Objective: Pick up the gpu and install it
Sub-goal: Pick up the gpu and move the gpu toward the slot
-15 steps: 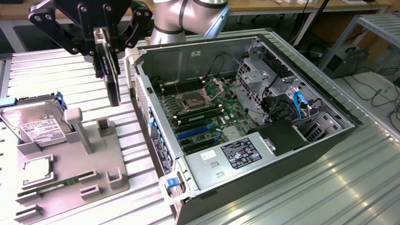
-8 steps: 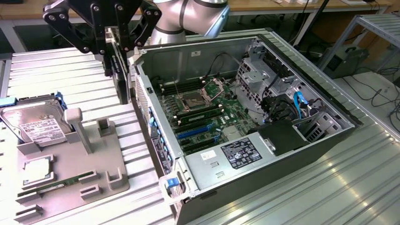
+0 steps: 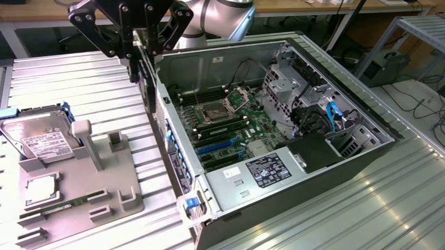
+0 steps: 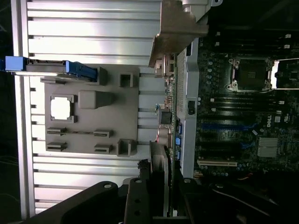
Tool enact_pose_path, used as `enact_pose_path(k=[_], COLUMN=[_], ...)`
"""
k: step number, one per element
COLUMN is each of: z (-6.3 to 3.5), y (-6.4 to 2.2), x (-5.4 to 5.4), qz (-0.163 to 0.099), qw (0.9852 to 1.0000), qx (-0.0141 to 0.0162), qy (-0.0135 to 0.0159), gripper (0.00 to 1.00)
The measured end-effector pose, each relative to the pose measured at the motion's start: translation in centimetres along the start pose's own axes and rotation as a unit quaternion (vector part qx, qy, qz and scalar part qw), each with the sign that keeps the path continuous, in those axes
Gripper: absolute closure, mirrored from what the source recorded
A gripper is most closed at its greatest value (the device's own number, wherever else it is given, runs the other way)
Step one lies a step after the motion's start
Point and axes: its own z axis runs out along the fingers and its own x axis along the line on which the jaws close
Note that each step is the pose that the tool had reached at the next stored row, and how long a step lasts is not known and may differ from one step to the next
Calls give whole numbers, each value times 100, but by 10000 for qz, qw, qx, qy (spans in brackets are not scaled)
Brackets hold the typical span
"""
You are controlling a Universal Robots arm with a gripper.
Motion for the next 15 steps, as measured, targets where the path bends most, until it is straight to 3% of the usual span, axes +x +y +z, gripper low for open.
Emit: enact_pose_path(k=[7,8,15], z=[-3,-4,-5], y=[-4,-6,-9], x=[-118,-191,-282], qz=[0,0,0], qw=[10000,10000,10000], qx=[0,0,0], qy=[0,0,0], gripper=[72,72,72])
